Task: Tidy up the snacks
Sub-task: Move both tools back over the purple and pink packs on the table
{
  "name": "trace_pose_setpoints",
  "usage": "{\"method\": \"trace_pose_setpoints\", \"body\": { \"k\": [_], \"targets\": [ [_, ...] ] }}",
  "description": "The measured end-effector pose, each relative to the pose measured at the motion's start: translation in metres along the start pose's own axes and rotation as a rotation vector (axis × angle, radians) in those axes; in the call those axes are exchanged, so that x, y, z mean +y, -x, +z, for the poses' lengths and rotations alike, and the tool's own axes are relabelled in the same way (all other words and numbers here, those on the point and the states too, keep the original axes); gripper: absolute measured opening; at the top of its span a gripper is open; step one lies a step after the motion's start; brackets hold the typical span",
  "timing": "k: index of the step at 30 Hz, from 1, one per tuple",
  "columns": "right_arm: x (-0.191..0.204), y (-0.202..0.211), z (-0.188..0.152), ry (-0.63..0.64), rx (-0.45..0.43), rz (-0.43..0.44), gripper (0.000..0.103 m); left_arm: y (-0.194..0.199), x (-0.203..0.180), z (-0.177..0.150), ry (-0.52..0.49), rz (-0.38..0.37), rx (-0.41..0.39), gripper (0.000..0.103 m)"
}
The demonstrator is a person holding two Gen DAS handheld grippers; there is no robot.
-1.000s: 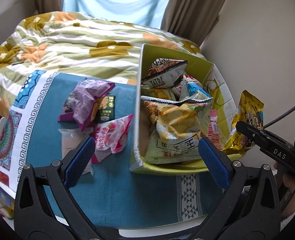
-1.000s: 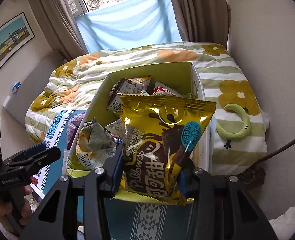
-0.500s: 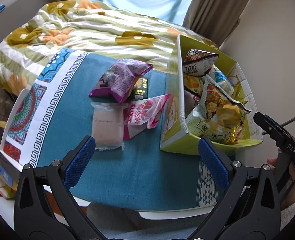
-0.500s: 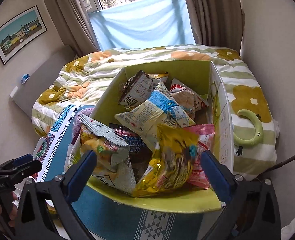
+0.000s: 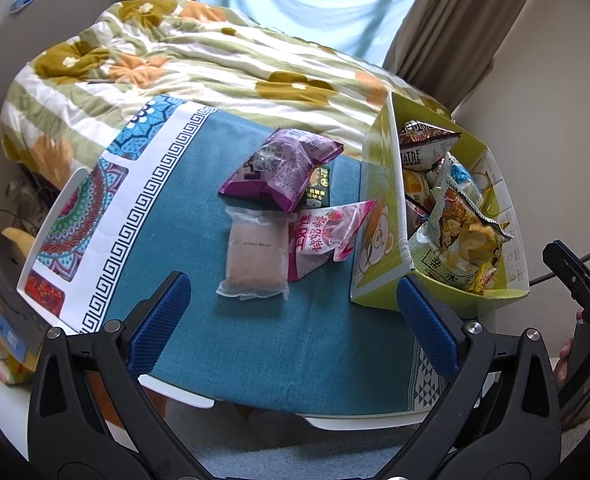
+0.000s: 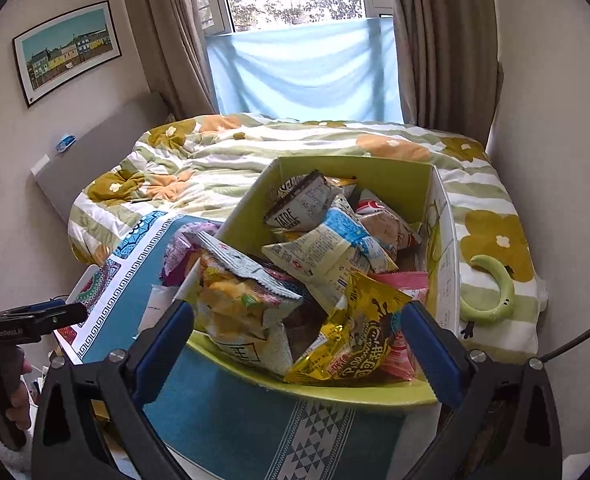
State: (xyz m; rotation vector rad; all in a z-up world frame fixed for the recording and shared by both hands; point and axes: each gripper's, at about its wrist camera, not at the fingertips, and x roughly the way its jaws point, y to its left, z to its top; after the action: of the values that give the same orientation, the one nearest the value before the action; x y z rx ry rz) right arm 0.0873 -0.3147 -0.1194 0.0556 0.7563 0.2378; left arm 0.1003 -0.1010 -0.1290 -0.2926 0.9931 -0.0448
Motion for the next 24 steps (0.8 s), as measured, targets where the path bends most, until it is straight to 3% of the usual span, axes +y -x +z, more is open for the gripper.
{"method": "trace_pose_setpoints", "body": {
  "k": [10,24],
  "targets": [
    [0.058,-0.005,0.015,-0.010,-0.033,0.007,0.103,0.008,0.025,0.047,-0.076,-0.036,-0.014,0.102],
    [0.125,-0.053,0.013,-0.128,0.024,-0.070,0.103,-0.031,0.053,0.109,-0.241,-0.143,0.099,0.102]
  ]
}}
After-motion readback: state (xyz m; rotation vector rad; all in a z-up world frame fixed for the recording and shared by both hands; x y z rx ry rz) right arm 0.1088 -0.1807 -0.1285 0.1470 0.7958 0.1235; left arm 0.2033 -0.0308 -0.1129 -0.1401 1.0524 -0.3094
